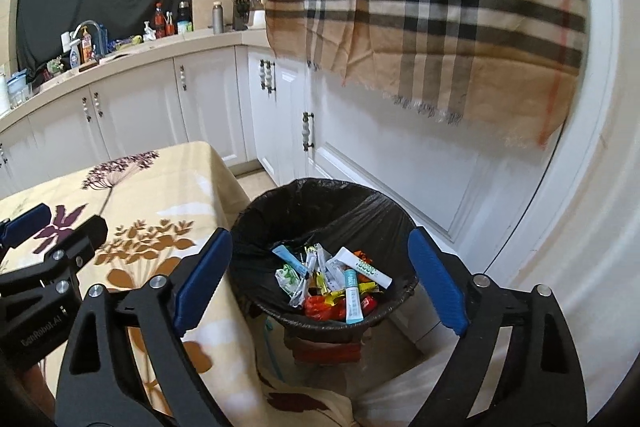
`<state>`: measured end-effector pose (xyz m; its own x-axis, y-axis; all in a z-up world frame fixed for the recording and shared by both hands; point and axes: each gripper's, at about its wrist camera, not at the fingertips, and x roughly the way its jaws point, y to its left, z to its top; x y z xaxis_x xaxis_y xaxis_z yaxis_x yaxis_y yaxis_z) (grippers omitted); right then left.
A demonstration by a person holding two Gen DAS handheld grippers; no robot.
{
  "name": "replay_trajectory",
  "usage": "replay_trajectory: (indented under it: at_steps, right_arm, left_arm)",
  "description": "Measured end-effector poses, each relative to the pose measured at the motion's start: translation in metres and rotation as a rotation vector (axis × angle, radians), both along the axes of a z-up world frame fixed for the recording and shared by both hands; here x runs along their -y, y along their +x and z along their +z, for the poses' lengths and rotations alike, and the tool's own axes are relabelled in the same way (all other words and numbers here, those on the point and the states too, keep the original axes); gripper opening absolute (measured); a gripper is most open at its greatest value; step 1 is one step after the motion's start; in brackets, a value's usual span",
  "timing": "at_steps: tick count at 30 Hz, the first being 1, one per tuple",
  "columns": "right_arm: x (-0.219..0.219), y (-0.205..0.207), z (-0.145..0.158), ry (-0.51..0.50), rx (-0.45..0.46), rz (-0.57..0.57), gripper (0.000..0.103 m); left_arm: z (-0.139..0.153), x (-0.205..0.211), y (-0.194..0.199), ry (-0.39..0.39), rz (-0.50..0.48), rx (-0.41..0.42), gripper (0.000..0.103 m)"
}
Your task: Collect trash
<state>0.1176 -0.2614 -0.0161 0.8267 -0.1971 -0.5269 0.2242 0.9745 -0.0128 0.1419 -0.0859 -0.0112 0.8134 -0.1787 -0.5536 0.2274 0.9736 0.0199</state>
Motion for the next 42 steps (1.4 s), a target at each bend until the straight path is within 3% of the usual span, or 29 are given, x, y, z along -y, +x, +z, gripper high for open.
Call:
replay_trajectory:
  at_steps: [19,42]
  right_arm:
    - [-0.022,-0.059,0.029,-0.029,0.067,0.012,0.090]
    - [-0.020,-0.073,0.037,-0.042,0.090,0.001,0.090]
  left_arm:
    - [0.021,-0.032,-0.055,-0.010,0.026,0.047,0.083]
    - [0.024,-0.038,-0.062,-0.024,0.027,0.059,0.083]
